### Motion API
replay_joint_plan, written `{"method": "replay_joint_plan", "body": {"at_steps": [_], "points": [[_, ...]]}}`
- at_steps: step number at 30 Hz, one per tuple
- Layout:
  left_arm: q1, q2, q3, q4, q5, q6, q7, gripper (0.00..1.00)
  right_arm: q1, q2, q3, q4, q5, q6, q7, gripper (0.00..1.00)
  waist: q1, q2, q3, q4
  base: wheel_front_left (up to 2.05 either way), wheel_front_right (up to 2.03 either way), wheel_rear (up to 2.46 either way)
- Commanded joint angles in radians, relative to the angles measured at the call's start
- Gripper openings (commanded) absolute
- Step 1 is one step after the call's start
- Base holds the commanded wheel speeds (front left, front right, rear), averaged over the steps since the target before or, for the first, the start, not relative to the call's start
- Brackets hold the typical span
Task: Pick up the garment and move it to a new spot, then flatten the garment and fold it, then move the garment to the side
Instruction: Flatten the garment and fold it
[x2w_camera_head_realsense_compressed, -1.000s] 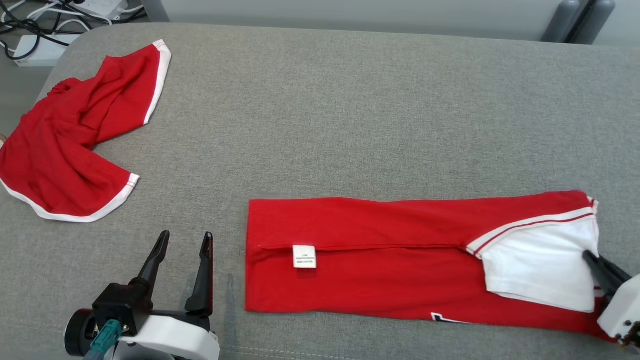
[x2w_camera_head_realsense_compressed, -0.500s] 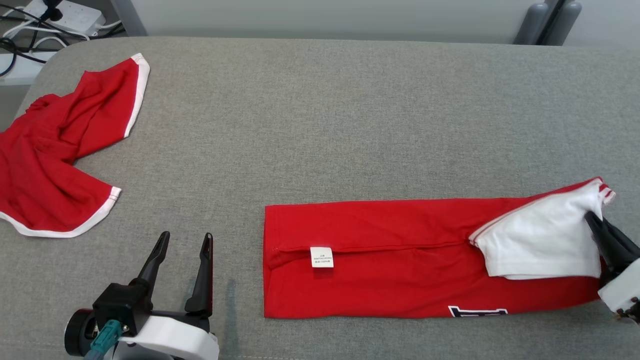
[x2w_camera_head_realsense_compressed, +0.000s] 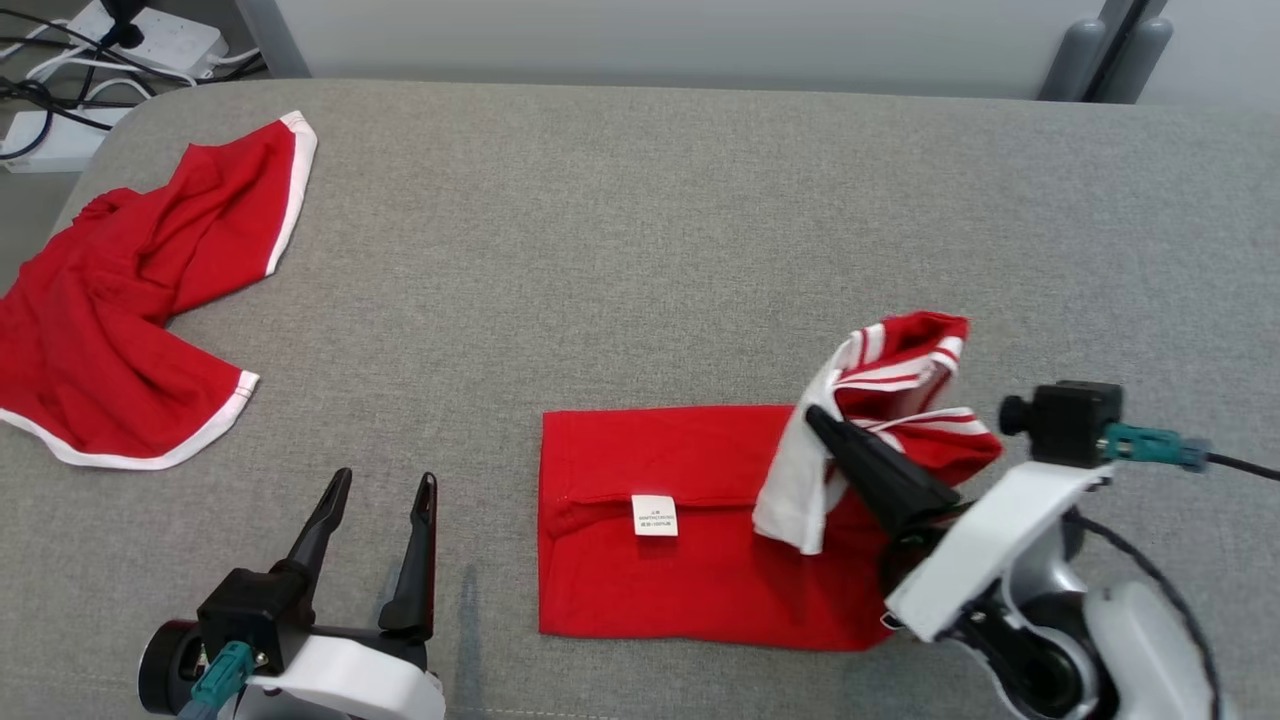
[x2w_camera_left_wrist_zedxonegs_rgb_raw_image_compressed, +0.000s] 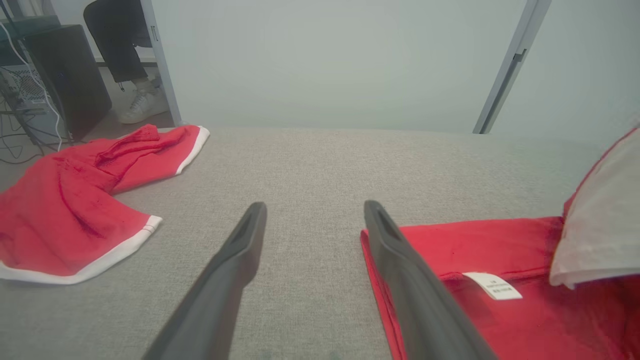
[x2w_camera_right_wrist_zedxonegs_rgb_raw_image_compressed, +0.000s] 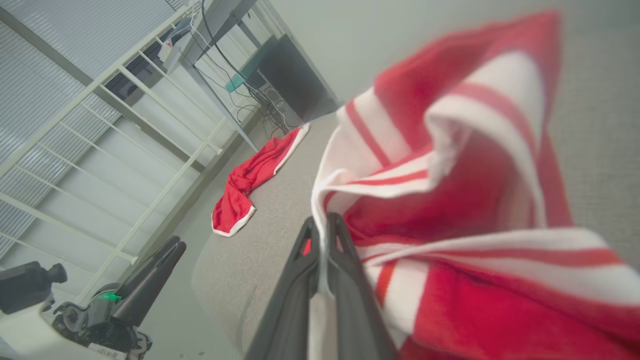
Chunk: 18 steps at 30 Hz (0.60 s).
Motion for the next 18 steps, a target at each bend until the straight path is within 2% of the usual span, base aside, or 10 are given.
{"method": "replay_joint_plan", "body": {"at_steps": [1,3,8,18], "points": [[-0.058,0.025,0.033,-0.02,0.007,-0.008,-0.002,1.0,-0.053,0.034,0.046,0.017,-0.036,0.0,-0.009,0.0,0.0,0.0,0.006,0.011,0.0,0.0,0.0],[-0.065,0.019,0.027,-0.017,0.008,-0.015,-0.002,1.0,-0.077,0.065,0.091,0.076,-0.061,0.0,-0.026,0.0,0.0,0.0,0.012,0.025,0.0,0.0,0.0],[-0.079,0.008,0.02,-0.007,0.008,-0.024,-0.004,1.0,-0.123,0.094,0.18,0.192,-0.067,0.0,-0.08,0.0,0.0,0.0,0.022,0.052,0.0,0.0,0.0],[-0.102,-0.014,0.01,0.021,0.012,-0.04,-0.01,1.0,-0.251,0.099,0.365,0.397,0.039,0.0,-0.233,0.0,0.0,0.0,0.033,0.092,0.0,0.0,0.0]]}}
